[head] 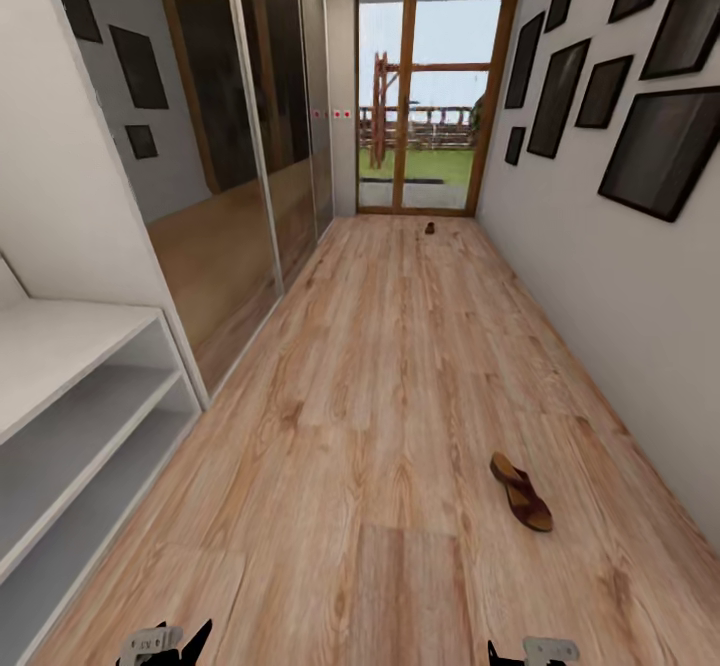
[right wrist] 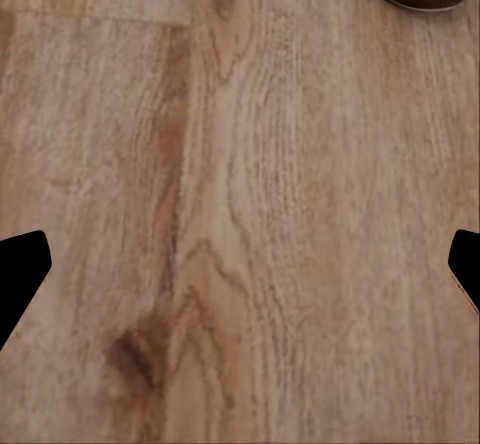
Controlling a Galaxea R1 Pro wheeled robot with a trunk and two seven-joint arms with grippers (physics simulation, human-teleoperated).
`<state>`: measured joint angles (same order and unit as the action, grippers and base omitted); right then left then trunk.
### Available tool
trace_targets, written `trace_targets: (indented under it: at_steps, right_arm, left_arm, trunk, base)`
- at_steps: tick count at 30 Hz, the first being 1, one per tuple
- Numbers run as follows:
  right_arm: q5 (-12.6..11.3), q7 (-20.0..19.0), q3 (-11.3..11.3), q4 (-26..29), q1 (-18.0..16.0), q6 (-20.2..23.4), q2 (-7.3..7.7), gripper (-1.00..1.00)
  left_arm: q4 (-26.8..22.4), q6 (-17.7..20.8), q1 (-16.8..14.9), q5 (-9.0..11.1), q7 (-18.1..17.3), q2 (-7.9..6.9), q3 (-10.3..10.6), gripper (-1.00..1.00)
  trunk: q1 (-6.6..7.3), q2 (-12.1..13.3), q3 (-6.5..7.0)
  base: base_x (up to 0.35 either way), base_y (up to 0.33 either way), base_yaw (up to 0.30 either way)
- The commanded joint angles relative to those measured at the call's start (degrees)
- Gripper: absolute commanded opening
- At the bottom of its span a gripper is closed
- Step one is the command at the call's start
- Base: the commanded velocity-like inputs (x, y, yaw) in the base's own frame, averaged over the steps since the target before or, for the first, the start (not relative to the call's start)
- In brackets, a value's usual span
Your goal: Pick up the two gym shoes and the two sandals from the corridor floor and place them onto the hallstand (shoe rack) in the corridor, making sure they are on the rack and not on the floor. Arrange them so the two gym shoes are next to each other and the two sandals are next to each other.
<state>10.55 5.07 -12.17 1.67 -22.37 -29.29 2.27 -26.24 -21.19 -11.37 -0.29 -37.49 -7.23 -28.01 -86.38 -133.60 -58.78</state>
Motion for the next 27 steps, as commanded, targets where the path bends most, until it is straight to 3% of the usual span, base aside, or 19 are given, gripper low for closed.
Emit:
trace_targets:
  at_steps: [1, 27]
  right_arm:
    - [0.6, 0.3, -0.3, 0.0, 0.0, -0.2, 0.01, 1.00]
    - [0.6, 0.3, -0.3, -0.1, 0.0, -0.2, 0.01, 1.00]
  left_arm:
    - [0.0, -0.1, -0.1, 0.0, -0.5, -0.02, -0.3, 1.00]
    - [0.1, -0.1, -0.1, 0.9, -0.4, -0.02, -0.3, 1.00]
  trunk:
    - [-0.02, 0.0, -0.05]
    - [-0.02, 0.0, -0.05]
  base:
    - [0.339, 0.000, 0.000]
    - [0.339, 0.000, 0.000]
